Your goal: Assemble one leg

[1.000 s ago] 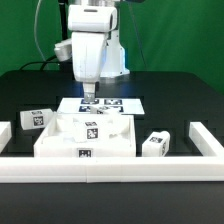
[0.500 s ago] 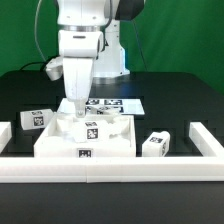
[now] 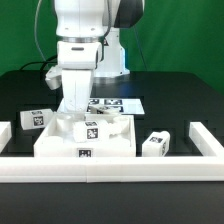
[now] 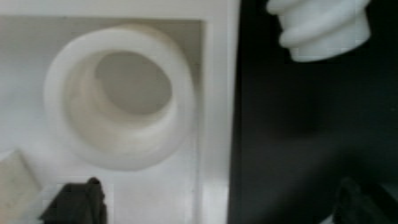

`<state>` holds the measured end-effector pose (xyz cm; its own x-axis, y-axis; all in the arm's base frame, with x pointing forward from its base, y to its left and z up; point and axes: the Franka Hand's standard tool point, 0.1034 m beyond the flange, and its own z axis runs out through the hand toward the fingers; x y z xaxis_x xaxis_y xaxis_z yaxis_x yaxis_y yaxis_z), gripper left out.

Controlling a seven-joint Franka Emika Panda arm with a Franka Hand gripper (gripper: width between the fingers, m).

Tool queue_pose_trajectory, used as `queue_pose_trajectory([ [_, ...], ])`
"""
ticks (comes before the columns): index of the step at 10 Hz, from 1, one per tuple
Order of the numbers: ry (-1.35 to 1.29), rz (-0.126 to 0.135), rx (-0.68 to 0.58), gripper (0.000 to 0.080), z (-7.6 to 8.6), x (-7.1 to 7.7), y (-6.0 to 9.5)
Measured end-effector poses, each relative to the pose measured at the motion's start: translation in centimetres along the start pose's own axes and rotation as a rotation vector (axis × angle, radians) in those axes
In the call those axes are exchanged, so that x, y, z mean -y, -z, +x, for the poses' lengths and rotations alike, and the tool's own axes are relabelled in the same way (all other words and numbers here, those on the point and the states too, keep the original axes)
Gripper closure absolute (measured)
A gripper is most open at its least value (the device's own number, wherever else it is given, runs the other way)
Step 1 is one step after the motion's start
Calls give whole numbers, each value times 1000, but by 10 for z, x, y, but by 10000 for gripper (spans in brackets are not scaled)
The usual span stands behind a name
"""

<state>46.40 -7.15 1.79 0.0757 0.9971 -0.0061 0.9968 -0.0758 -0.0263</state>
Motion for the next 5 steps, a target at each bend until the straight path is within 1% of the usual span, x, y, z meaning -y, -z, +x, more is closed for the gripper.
queue_pose_trajectory([
  [1,0,2,-1,271,0,-1,-2],
  [2,-1,3,-1,271,0,0,-3],
  [3,-1,4,-1,407,0,0,-3],
  [4,-1,4,-1,607,0,0,-3],
  [5,-1,4,-1,732,0,0,-3],
])
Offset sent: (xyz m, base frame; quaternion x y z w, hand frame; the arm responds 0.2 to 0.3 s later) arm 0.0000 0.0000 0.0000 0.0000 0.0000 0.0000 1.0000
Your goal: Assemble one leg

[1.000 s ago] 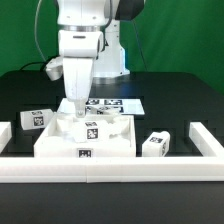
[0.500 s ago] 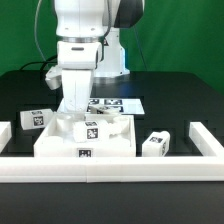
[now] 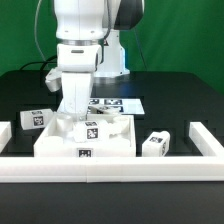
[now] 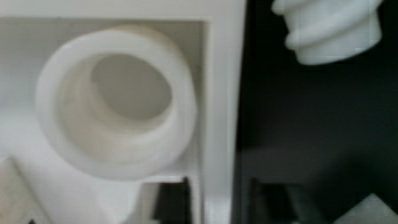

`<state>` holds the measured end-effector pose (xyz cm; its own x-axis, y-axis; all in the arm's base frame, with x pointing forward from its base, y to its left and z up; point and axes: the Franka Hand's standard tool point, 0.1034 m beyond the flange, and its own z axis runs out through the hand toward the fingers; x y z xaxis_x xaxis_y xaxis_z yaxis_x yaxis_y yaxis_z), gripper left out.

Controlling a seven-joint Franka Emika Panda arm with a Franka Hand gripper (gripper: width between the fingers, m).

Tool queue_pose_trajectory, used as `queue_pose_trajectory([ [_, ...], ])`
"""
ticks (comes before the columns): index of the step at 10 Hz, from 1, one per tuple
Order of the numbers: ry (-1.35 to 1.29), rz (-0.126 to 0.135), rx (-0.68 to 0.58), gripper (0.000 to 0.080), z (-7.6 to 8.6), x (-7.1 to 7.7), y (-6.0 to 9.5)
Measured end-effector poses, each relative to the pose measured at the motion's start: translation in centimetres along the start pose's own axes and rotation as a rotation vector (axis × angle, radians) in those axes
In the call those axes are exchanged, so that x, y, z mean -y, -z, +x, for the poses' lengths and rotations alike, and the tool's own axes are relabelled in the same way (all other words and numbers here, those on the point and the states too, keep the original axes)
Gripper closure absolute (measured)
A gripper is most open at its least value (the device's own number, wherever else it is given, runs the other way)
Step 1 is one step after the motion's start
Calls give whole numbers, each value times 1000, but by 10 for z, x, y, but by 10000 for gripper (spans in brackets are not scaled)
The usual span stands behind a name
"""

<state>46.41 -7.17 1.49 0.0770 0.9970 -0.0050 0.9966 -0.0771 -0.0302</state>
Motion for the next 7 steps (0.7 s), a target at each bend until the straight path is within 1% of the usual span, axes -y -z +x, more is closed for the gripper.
queue_pose_trajectory([
  [2,-1,0,0,746,0,0,0],
  [5,0,-1,0,746,0,0,0],
  [6,11,-3,-1,746,6,-2,1],
  [7,28,-6,-4,746,16,-5,0],
])
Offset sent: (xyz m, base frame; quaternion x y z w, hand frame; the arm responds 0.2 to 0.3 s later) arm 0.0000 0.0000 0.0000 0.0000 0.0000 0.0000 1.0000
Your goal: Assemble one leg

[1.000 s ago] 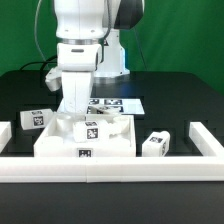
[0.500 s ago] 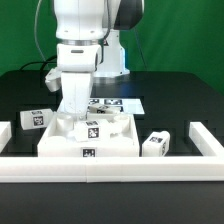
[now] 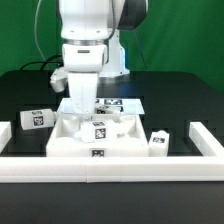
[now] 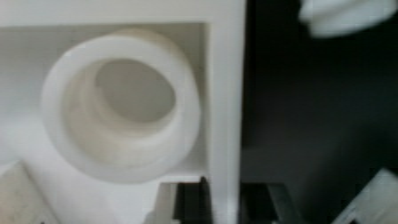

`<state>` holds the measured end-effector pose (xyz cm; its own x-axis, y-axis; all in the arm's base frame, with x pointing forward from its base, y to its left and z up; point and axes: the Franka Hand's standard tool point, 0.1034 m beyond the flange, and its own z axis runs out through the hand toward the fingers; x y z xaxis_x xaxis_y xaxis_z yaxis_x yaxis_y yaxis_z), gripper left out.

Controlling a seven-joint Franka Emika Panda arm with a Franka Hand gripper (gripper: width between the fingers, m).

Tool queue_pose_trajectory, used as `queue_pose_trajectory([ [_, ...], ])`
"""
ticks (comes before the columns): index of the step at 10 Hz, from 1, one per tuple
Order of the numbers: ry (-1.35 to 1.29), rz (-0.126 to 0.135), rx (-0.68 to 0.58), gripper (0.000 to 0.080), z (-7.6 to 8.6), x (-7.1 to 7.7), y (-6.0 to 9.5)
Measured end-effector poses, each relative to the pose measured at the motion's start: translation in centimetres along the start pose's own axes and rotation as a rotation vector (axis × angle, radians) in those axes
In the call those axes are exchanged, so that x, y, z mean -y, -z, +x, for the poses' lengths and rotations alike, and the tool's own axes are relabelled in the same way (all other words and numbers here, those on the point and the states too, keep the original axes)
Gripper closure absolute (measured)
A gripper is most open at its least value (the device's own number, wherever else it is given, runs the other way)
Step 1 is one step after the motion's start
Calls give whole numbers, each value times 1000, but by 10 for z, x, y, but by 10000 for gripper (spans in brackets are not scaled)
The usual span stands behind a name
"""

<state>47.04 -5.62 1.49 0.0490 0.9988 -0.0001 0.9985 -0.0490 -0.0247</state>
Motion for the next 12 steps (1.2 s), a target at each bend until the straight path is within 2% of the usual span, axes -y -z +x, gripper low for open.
queue_pose_trajectory([
  [8,-11,-17,-20,745,68,-21,1],
  [12,-75,-2,-14,745,71,-21,2],
])
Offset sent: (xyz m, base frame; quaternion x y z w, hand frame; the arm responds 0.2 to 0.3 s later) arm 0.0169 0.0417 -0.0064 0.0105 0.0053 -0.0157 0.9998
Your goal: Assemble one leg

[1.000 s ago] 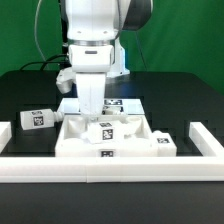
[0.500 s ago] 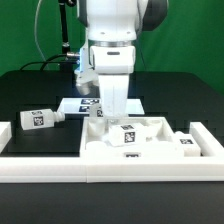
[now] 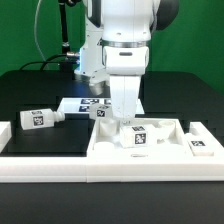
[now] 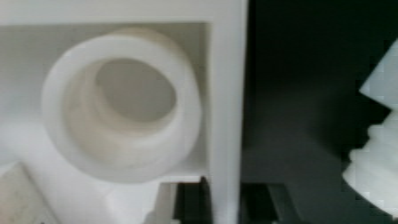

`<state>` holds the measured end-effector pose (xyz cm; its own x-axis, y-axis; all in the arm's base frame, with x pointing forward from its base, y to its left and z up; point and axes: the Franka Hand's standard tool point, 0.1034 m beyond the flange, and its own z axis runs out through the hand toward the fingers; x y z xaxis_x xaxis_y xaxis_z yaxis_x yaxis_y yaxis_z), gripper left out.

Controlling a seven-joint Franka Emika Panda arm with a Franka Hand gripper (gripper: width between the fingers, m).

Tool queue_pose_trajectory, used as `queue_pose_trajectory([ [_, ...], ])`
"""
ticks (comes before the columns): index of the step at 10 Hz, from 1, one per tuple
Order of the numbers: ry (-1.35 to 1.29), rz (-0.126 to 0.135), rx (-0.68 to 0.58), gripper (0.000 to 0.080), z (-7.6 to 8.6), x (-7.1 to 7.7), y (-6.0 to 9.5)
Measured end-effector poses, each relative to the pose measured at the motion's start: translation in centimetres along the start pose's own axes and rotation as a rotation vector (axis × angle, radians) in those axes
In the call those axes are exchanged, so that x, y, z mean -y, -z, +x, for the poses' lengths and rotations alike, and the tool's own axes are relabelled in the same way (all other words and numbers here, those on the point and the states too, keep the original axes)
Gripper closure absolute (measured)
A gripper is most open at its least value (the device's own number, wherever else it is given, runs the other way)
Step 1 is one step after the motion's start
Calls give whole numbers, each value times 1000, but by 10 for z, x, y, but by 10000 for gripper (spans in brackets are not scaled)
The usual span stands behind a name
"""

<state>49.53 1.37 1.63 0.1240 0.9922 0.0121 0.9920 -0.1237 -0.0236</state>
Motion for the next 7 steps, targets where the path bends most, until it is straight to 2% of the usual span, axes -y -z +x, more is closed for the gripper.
queue_pose_trajectory([
  [1,-2,4,5,745,-3,0,3],
  [2,-5,3,12,674,-7,-2,11],
  [3,-7,1,19,535,-10,-3,20],
  [4,-5,3,31,535,-15,-5,34],
  [5,-1,-4,44,334,-23,-7,52],
  [6,-5,-6,56,214,-33,-7,66],
  [7,-9,-17,62,214,-46,-7,74],
])
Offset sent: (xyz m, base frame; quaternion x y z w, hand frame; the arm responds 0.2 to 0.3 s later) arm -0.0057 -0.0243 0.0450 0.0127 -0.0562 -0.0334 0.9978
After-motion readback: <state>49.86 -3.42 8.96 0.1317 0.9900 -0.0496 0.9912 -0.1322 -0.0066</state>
